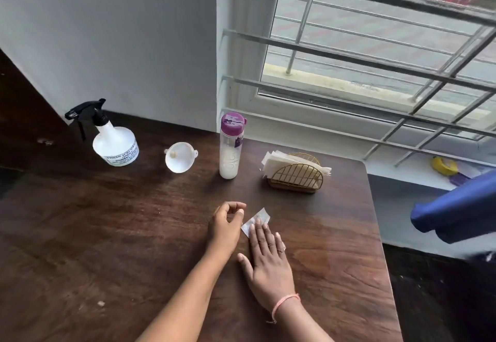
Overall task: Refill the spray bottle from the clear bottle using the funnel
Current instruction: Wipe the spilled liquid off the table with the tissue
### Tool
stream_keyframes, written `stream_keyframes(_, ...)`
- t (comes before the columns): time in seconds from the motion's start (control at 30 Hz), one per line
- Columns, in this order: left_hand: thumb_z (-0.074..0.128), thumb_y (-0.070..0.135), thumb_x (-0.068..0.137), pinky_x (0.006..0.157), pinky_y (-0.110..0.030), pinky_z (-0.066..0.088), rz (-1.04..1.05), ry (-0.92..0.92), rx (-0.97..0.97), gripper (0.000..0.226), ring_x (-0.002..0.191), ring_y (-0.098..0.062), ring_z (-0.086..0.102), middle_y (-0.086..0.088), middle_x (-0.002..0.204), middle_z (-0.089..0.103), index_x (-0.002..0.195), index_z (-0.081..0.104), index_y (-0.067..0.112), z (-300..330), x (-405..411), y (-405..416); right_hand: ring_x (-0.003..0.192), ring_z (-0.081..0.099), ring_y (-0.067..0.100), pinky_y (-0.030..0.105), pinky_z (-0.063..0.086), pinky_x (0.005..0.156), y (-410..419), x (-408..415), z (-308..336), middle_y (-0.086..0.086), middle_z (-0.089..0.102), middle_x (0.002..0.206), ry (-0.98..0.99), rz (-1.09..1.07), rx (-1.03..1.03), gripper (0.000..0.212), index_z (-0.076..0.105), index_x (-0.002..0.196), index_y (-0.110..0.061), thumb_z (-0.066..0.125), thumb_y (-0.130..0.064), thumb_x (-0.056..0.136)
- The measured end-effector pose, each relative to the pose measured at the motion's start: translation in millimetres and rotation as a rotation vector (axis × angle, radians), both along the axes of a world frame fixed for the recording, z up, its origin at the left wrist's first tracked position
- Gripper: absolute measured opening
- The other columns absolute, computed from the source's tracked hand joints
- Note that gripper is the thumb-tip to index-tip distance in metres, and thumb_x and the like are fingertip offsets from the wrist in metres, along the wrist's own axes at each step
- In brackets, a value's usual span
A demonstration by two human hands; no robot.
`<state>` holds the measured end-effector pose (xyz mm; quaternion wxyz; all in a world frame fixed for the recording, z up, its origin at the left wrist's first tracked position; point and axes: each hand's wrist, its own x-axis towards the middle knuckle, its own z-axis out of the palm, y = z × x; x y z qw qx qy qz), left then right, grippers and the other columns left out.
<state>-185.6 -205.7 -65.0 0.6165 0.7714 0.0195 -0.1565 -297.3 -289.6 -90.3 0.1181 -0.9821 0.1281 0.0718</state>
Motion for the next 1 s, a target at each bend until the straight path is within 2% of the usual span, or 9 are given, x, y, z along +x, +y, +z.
stream_keyframes(0.17, 0.056, 0.011, 0.089, 0.057, -0.017, 0.043, -0.030, 0.001, -0.002, 0.016, 0.060, -0.002, 0.057, 0.000, 0.087, 0.063, 0.087, 0.066, 0.023, 9, 3, 12, 0.146, -0.014, 0.015, 0.039, -0.010, 0.118, -85, -5, 4, 0.001, -0.012, 0.159, 0.057, -0.385, -0.078, 0.087, -0.004, 0.152, -0.014, -0.007, -0.070, 0.085)
stream_keyframes(0.27, 0.056, 0.012, 0.089, 0.057, -0.021, 0.043, -0.032, -0.008, -0.003, 0.016, 0.056, 0.003, 0.056, 0.004, 0.083, 0.063, 0.087, 0.066, 0.024, 13, 8, 23, 0.147, -0.014, 0.020, 0.045, -0.003, 0.119, -131, -13, 22, 0.009, -0.009, 0.160, 0.136, -0.632, -0.068, 0.097, -0.002, 0.152, -0.008, -0.007, -0.071, 0.079)
stream_keyframes(0.33, 0.056, 0.011, 0.089, 0.056, -0.018, 0.043, -0.023, -0.016, 0.004, 0.015, 0.056, 0.004, 0.055, 0.005, 0.081, 0.062, 0.088, 0.066, 0.021, 15, 11, 32, 0.147, -0.015, 0.022, 0.045, -0.004, 0.119, -120, -3, 23, 0.011, -0.008, 0.160, 0.130, -0.649, -0.033, 0.102, -0.001, 0.152, -0.007, -0.010, -0.074, 0.075)
stream_keyframes(0.47, 0.056, 0.008, 0.089, 0.052, -0.012, 0.043, -0.015, -0.036, 0.010, 0.016, 0.055, 0.002, 0.055, 0.004, 0.078, 0.062, 0.086, 0.066, 0.019, 18, 17, 41, 0.145, -0.015, 0.025, 0.037, -0.017, 0.115, -8, 41, 14, 0.004, -0.008, 0.158, 0.029, -0.252, 0.050, 0.097, 0.004, 0.152, -0.016, -0.006, -0.078, 0.078)
stream_keyframes(0.57, 0.056, 0.005, 0.089, 0.053, -0.013, 0.043, -0.038, -0.076, 0.021, 0.020, 0.061, -0.009, 0.055, 0.002, 0.078, 0.062, 0.083, 0.065, 0.022, 22, 24, 43, 0.142, 0.023, 0.033, 0.044, 0.004, 0.112, 88, 47, 10, 0.011, 0.037, 0.151, -0.007, 0.192, 0.012, 0.071, 0.037, 0.146, -0.015, 0.027, -0.059, 0.091)
stream_keyframes(0.67, 0.056, 0.011, 0.087, 0.059, -0.021, 0.049, -0.043, -0.092, 0.038, 0.022, 0.067, -0.014, 0.058, 0.000, 0.084, 0.065, 0.080, 0.065, 0.029, 21, 34, 47, 0.142, 0.028, 0.025, 0.041, 0.002, 0.115, 102, 28, 9, 0.006, 0.042, 0.149, -0.010, 0.338, -0.021, 0.066, 0.040, 0.144, -0.016, 0.025, -0.058, 0.095)
stream_keyframes(0.77, 0.055, 0.021, 0.081, 0.077, -0.041, 0.055, -0.070, -0.134, 0.083, 0.015, 0.075, -0.018, 0.062, 0.001, 0.090, 0.067, 0.080, 0.066, 0.032, 18, 41, 54, 0.146, 0.012, 0.017, 0.041, 0.006, 0.115, 42, 1, 7, 0.004, 0.021, 0.157, -0.041, -0.054, -0.025, 0.078, 0.026, 0.149, -0.014, 0.020, -0.067, 0.093)
stream_keyframes(0.9, 0.054, 0.025, 0.080, 0.080, -0.045, 0.055, -0.102, -0.141, 0.096, 0.013, 0.080, -0.018, 0.062, 0.005, 0.092, 0.066, 0.082, 0.066, 0.030, 16, 42, 65, 0.148, 0.000, 0.021, 0.046, 0.003, 0.119, -50, -72, 14, 0.009, 0.006, 0.161, 0.061, -0.625, -0.062, 0.091, 0.006, 0.151, -0.012, -0.001, -0.073, 0.084)
stream_keyframes(1.0, 0.057, 0.018, 0.084, 0.081, -0.044, 0.054, -0.113, -0.139, 0.107, 0.017, 0.081, -0.020, 0.063, 0.005, 0.091, 0.067, 0.082, 0.066, 0.032, 14, 43, 78, 0.148, 0.000, 0.029, 0.049, 0.004, 0.118, -50, -85, 23, 0.020, 0.007, 0.159, 0.124, -0.860, -0.017, 0.104, 0.001, 0.148, -0.001, -0.013, -0.076, 0.078)
